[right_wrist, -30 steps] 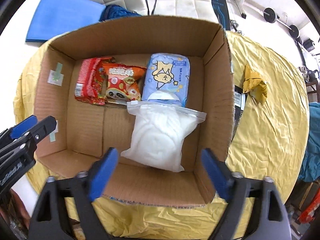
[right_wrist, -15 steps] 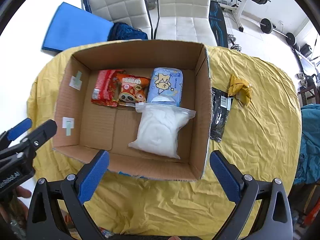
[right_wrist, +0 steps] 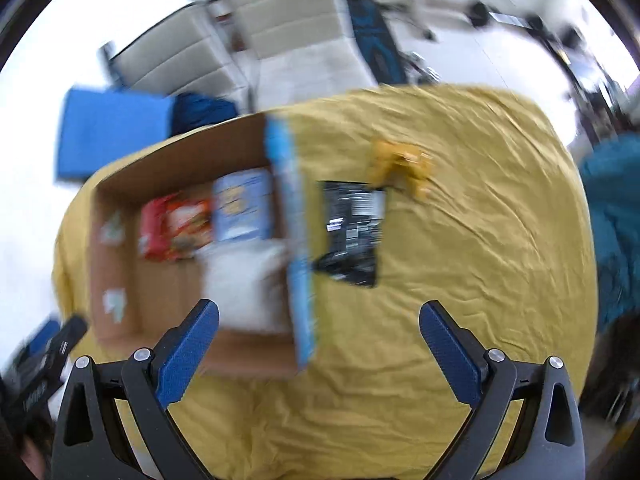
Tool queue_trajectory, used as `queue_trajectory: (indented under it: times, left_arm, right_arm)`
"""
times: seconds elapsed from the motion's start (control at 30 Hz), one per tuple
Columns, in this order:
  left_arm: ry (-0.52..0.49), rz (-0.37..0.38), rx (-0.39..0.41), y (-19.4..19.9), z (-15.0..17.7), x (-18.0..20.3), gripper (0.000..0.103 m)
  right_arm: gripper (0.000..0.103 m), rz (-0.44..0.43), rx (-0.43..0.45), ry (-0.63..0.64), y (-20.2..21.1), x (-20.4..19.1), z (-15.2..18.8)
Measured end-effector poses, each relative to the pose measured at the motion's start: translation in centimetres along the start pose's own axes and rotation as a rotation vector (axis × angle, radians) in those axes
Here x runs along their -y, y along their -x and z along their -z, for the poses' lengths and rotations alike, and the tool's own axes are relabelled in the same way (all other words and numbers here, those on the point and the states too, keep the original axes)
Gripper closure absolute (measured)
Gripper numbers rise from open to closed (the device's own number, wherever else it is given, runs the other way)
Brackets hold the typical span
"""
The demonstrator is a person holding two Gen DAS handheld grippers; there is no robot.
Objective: Organize snacks
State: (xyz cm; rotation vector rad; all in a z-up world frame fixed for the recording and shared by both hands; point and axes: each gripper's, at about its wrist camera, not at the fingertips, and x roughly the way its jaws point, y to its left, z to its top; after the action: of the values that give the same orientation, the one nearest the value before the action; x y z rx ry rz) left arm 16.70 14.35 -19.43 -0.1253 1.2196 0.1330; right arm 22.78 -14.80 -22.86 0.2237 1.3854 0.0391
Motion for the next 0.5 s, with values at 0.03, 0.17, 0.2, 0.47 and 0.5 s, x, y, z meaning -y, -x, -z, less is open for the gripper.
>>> queue_trajectory:
  times: [0.03,0.17,0.2,0.47,0.5]
  left_arm:
    - [0.004,-0.007,-0.01,-0.8,-0.1,0.2,0.006]
    - [0.015,-0.026,-0.069,-3.9,-0.3,1.0,0.006]
    - [0.015,-0.03,-0.083,-4.7,-0.3,1.2,0.006]
    - [0.001,-0.064,-0.164,-8.5,-0.2,2.1,0.006]
    - [-0.001,-0.066,-0.169,-8.7,-0.2,2.1,0.006]
  right_arm:
    - [0.001,0.002,-0.023,-0.051,-1.7,1.9,-1.0]
    - [0.003,-0.022,-0.126,-0.16,-7.9,5.7,-3.6]
    - [0.005,-0.03,-0.147,-0.177,-9.0,6.0,-4.1]
    - [0.03,-0.07,-0.266,-0.241,-17.7,5.6,-5.4]
    - [0.031,-0.08,-0.267,-0.247,-18.1,5.6,-5.4]
